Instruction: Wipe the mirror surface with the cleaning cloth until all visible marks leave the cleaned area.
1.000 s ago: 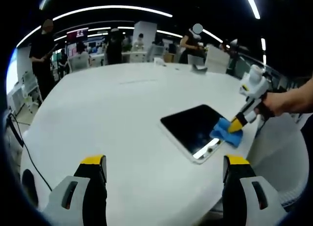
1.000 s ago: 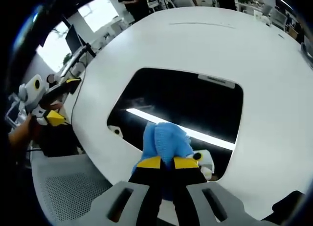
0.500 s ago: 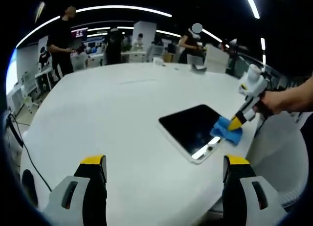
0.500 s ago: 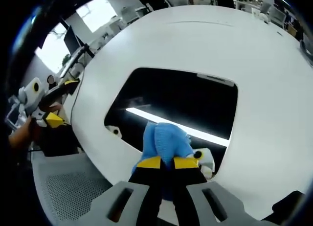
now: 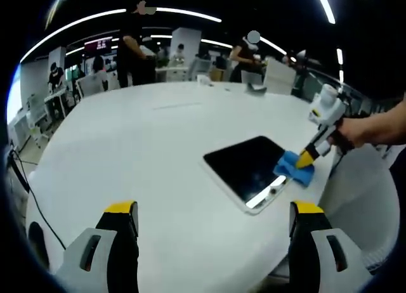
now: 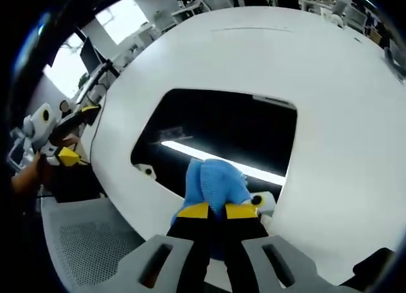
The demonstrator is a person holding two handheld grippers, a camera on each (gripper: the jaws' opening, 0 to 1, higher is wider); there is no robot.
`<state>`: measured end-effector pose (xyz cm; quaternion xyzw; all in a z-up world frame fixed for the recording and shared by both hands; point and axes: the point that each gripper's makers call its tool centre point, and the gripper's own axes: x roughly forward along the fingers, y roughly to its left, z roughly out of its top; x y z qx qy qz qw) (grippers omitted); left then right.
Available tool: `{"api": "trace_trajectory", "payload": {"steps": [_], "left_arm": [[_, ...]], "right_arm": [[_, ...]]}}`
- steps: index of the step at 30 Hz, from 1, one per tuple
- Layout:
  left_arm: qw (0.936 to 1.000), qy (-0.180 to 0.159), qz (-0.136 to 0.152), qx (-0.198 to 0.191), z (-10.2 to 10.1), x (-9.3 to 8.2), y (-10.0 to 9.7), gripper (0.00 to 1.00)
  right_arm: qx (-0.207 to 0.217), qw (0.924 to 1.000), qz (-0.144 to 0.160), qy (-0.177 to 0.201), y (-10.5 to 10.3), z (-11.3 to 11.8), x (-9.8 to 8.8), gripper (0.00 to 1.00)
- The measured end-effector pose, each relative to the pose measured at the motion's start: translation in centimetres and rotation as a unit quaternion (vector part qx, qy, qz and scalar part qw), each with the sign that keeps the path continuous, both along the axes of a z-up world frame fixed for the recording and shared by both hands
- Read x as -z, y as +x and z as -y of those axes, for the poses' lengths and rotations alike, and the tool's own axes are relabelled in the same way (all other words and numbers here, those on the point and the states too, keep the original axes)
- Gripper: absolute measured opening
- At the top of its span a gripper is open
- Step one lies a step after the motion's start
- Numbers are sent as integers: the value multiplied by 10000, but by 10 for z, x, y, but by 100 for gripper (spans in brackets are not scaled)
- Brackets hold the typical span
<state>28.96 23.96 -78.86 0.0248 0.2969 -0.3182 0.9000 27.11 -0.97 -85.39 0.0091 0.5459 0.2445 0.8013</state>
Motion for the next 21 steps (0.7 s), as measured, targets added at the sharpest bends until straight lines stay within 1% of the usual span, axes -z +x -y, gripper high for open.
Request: {"api": "trace_trajectory", "payload": {"steps": [21], "left_arm": [[10000,-27,-23,-18,1,3,-3,100]], "right_arm": [[87,9999,-18,-46,0,16,1,1]]}}
